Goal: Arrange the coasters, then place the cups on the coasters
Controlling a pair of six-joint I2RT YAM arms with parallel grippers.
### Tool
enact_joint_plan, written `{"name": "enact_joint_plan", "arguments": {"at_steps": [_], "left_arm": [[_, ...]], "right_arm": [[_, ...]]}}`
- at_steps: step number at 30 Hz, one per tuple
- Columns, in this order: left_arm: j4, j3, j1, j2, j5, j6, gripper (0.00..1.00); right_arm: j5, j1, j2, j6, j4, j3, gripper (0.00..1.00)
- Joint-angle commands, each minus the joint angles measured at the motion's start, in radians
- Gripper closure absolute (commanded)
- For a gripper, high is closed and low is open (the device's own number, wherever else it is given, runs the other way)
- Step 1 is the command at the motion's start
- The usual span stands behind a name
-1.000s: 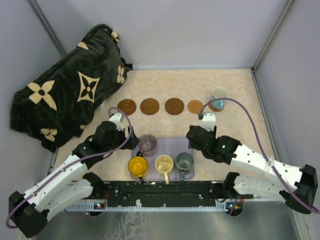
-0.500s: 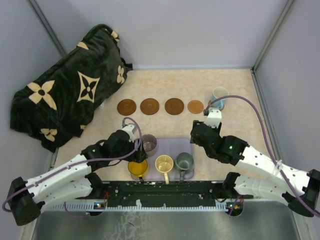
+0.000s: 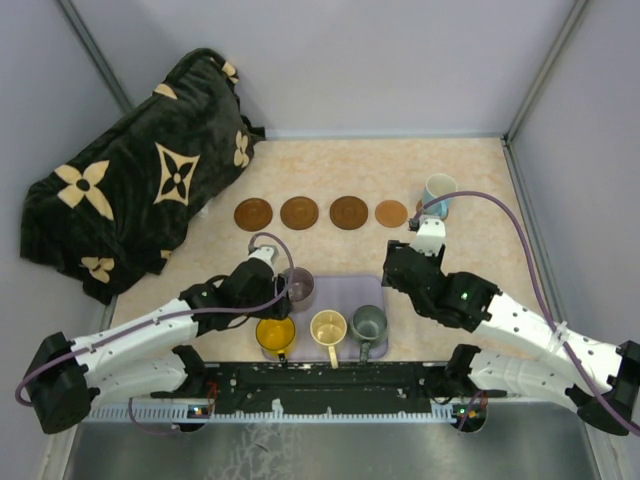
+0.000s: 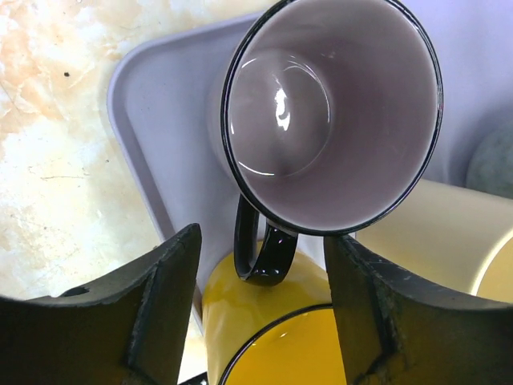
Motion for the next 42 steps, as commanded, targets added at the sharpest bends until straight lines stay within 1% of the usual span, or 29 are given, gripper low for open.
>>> {"name": "enact_joint_plan", "arguments": {"at_steps": [1,3,6,8,9,11,12,14,16,18,22,27,31,37,42], "left_arm": [[0.037,0.03,-0.006,0.036,-0.034,0.014,0.35],[0.045,0.03,-0.006,0.053,-0.028,0.019,0.42],[0.068,0.026,-0.006,0.066,-0.01,0.029,0.5],[0.08,0.026,-0.006,0.073,-0.003,0.035,0.59],[0.085,0.027,-0.007,0.076,0.0,0.037,0.63],[0.092,0.028,-0.006,0.083,0.005,0.04,0.64],[0.094,0.029,-0.006,0.089,0.008,0.04,0.64],[0.097,0.029,-0.006,0.092,0.015,0.035,0.59],[0.104,0.024,-0.008,0.088,0.023,0.035,0.51],[0.115,0.02,-0.007,0.075,0.031,0.039,0.44],[0.128,0.02,-0.008,0.055,0.041,0.05,0.39],[0.125,0.026,-0.008,0.048,0.048,0.058,0.32],[0.125,0.024,-0.008,0.034,0.053,0.062,0.28],[0.112,0.021,-0.007,0.007,0.039,0.057,0.28],[0.09,0.021,-0.007,-0.01,0.03,0.053,0.27]], "right_arm": [[0.039,0.011,-0.012,0.002,0.02,0.037,0.36],[0.041,0.011,-0.012,-0.001,0.021,0.038,0.37],[0.044,0.012,-0.012,-0.003,0.022,0.035,0.37],[0.043,0.011,-0.012,-0.002,0.025,0.032,0.37],[0.041,0.011,-0.012,-0.002,0.027,0.028,0.37],[0.036,0.011,-0.012,0.0,0.03,0.023,0.37],[0.032,0.012,-0.012,0.0,0.031,0.021,0.37],[0.027,0.012,-0.011,0.001,0.024,0.017,0.37],[0.017,0.012,-0.005,0.016,0.0,0.017,0.37],[0.005,0.011,0.007,0.048,-0.057,0.021,0.37],[-0.064,0.024,0.004,0.119,-0.135,0.001,0.38],[-0.135,0.128,-0.054,0.199,-0.183,-0.032,0.33],[-0.158,0.233,-0.042,0.256,-0.229,-0.024,0.29],[-0.124,0.455,0.077,0.367,-0.308,0.039,0.22],[-0.123,0.573,0.182,0.486,-0.336,0.079,0.21]]}}
